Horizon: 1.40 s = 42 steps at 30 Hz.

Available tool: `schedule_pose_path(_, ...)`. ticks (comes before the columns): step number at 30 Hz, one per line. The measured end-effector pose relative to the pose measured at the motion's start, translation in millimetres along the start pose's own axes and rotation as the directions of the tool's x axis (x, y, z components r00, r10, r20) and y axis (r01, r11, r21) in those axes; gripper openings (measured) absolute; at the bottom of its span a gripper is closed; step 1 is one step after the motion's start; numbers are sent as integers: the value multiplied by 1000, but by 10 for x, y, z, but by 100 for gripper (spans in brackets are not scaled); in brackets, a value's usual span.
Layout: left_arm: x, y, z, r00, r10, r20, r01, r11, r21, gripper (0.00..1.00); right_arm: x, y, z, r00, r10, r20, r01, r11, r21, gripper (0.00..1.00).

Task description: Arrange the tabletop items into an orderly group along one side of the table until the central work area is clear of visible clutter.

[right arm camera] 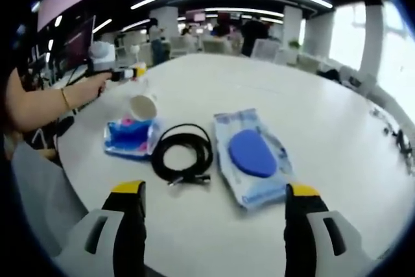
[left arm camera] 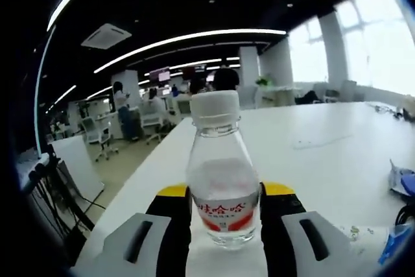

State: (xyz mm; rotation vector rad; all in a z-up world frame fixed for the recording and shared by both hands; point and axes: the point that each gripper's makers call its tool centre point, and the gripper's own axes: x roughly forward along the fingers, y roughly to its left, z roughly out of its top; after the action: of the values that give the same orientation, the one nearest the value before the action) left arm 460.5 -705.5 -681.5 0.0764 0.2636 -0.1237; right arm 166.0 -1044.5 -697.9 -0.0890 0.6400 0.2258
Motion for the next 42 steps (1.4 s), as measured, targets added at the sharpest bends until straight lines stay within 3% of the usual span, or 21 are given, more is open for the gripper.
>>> schedule_pose_path(9,-106,-66,98,998,-50,25,50,999,11,58,-4,-11,12,1000,-10,2,10,1000,-23,87)
schedule_pose_path(17,-236,-109,196,994,-98,44,98,995,11,79,-5,79,72,1000,20,14,-19,998,-52,87)
schedule_pose_path(21,-234,-61,247,991,-120,55,119,993,19,84,4,134,178,999,39,38,-36,997,-63,86)
schedule_pose_path(24,-304,-144,239,985,-169,41,168,985,27,88,8,175,296,996,54,64,-50,996,-75,85)
schedule_pose_path(28,-373,-177,216,979,-202,27,202,979,25,99,38,203,440,993,72,93,-64,994,-92,84)
schedule_pose_path(38,-708,-361,221,955,-297,-2,295,949,112,99,201,342,698,983,133,124,-114,982,-150,76)
schedule_pose_path(42,-843,-400,248,951,-310,-4,307,942,132,99,294,443,820,974,177,143,-143,965,-221,71)
